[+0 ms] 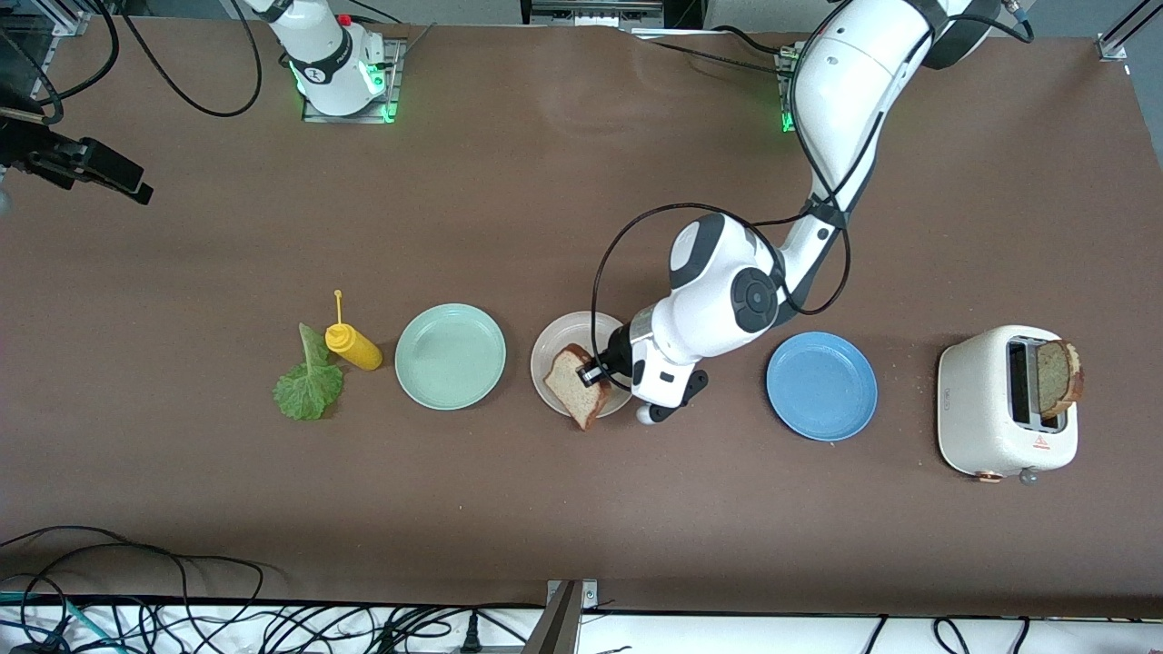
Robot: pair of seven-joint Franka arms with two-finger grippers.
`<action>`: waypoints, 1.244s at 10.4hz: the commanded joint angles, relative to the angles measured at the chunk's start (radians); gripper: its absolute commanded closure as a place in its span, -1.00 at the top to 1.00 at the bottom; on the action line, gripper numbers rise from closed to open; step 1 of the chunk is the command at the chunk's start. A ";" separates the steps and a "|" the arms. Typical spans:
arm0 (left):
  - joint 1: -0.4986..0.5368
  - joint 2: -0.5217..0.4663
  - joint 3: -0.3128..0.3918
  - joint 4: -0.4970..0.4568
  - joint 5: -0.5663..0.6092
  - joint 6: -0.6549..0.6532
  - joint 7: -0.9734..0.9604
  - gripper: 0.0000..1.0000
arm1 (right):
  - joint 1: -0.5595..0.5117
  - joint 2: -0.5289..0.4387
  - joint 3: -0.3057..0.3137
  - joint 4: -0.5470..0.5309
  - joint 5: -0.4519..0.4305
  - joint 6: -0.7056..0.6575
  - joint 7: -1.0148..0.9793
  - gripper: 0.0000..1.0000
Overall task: Make sandwich on beige plate with both arms
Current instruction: 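Carry the bread slice to the beige plate with the left gripper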
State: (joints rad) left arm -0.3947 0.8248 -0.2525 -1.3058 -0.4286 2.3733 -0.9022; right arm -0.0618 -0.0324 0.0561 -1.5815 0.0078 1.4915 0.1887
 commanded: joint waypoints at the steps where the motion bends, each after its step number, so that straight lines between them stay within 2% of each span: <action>1: -0.021 -0.012 0.009 -0.017 -0.032 0.015 -0.014 -1.00 | 0.000 -0.007 -0.002 0.006 0.017 -0.011 0.006 1.00; 9: -0.036 0.000 0.009 -0.017 -0.032 0.015 -0.014 -1.00 | 0.002 -0.009 0.005 0.006 0.017 -0.022 0.005 1.00; 10: -0.035 0.000 0.009 -0.018 -0.032 0.015 -0.014 -0.78 | 0.002 -0.009 0.002 0.006 0.017 -0.022 0.003 1.00; 11: -0.035 0.000 0.009 -0.018 -0.032 0.014 -0.014 -0.29 | 0.002 -0.004 0.002 0.006 0.017 -0.019 -0.012 1.00; 13: -0.032 0.000 0.010 -0.018 -0.029 0.004 -0.012 0.31 | 0.002 -0.007 0.011 0.006 0.018 -0.022 -0.012 1.00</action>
State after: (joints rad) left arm -0.4227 0.8343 -0.2504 -1.3131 -0.4287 2.3761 -0.9180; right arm -0.0612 -0.0324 0.0620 -1.5816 0.0080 1.4863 0.1853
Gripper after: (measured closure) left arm 0.705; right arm 0.000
